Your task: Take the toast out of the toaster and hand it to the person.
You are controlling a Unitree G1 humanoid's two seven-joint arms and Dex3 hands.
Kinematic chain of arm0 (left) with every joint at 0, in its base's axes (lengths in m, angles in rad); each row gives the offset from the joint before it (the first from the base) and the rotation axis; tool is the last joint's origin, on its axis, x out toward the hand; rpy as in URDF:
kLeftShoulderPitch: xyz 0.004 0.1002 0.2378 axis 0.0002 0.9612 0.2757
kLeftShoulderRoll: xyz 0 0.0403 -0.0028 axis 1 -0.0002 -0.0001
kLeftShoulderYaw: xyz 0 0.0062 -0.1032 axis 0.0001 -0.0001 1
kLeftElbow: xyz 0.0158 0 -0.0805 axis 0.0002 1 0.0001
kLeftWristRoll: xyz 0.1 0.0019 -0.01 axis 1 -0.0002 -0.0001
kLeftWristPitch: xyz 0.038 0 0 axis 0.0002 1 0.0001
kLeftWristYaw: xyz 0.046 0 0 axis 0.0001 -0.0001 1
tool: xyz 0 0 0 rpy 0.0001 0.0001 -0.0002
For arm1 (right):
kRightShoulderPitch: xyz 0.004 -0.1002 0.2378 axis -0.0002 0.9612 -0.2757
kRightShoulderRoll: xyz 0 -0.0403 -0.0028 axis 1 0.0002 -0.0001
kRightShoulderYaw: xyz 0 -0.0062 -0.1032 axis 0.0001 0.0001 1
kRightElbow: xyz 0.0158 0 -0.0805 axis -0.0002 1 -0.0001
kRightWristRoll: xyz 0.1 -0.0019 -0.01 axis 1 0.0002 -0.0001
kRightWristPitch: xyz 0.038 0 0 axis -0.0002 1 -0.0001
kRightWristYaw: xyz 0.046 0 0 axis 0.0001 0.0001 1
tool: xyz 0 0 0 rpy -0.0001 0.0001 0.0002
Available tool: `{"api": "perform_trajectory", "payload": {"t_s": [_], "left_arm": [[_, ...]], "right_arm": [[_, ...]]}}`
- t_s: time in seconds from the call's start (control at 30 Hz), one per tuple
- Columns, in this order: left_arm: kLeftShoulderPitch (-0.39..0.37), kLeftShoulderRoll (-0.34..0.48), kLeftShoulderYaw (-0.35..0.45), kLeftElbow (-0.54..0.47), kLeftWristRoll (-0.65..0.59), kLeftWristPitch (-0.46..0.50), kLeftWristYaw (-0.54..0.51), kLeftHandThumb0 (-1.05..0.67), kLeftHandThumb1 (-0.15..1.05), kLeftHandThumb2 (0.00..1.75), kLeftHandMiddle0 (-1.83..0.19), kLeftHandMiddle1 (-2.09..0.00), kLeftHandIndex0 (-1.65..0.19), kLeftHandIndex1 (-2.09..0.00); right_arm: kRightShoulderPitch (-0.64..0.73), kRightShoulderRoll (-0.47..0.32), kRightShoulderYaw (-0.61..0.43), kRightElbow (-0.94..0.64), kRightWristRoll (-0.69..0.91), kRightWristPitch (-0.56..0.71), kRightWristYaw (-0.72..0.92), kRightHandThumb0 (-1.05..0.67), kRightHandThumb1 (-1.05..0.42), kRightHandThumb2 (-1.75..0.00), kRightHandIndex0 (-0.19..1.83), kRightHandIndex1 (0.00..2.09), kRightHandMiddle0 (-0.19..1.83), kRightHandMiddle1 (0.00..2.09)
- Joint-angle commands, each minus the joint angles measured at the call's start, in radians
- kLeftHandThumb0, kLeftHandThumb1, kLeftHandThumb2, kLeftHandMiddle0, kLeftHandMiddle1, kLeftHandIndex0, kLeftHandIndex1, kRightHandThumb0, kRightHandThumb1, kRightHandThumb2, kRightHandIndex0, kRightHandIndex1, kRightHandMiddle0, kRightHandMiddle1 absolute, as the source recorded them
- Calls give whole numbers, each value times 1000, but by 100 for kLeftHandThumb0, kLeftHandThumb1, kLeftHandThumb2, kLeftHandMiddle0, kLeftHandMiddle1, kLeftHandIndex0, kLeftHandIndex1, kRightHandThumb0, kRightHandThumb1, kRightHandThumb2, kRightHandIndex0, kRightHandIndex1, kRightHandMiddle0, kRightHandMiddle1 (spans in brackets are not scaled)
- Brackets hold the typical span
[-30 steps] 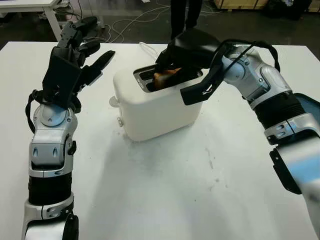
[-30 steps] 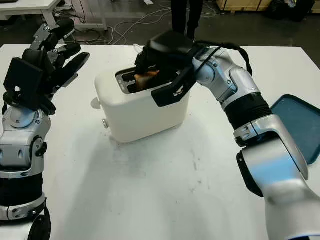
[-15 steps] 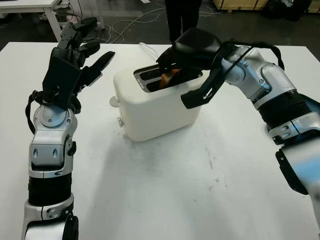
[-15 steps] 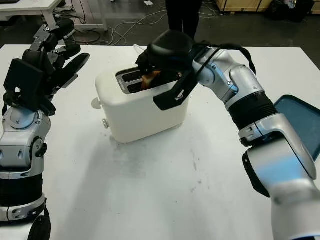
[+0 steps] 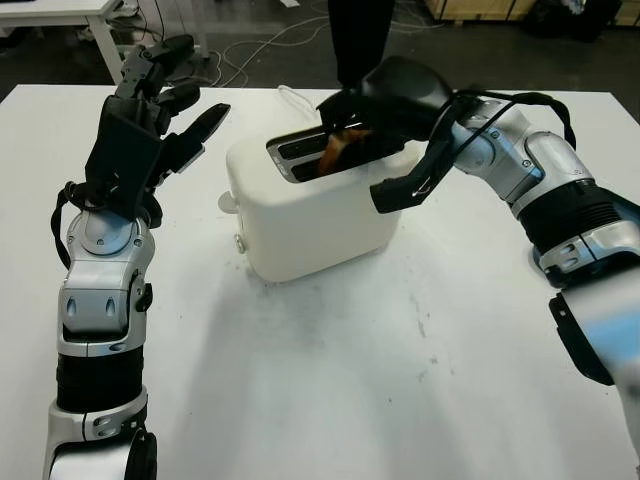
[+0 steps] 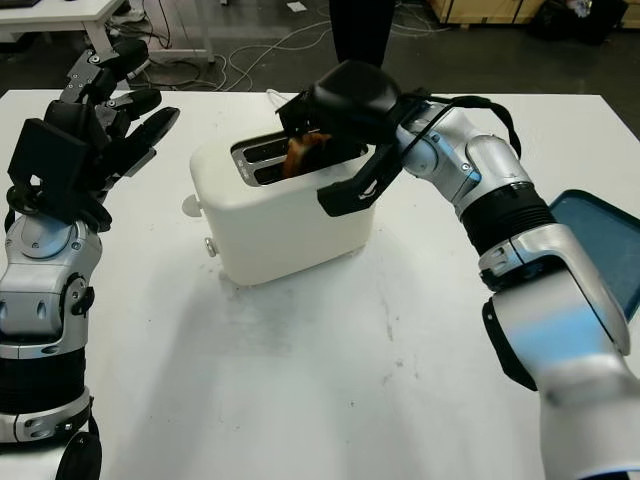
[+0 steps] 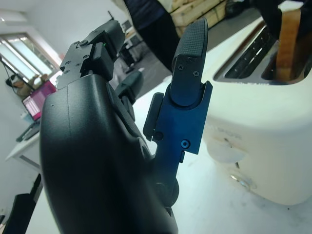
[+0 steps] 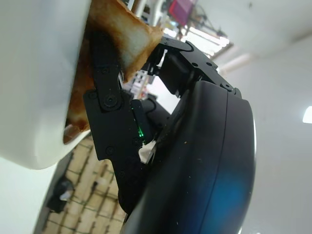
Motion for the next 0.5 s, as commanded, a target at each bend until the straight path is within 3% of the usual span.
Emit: {"api": "perform_trajectory", "payload": {"t_s": [0.0, 0.23, 0.47], "left_arm": [[5, 3, 2, -5, 8, -14, 7, -48, 92, 4, 0, -86, -8, -60], [4, 6, 3, -5, 8, -11, 9, -49, 92, 5, 0, -86, -8, -61], [-1, 3, 10, -1, -3, -9, 7, -47, 92, 5, 0, -85, -7, -60]], "right_arm": [[-62, 8, -48, 14, 52, 30, -22, -46, -92, -42, 111, 175, 83, 175], [-141, 9, -182, 90, 248, 42, 87, -46, -92, -42, 108, 175, 81, 175], [-203, -21, -278, 107, 354, 131, 145, -47, -92, -42, 109, 175, 82, 173]]}}
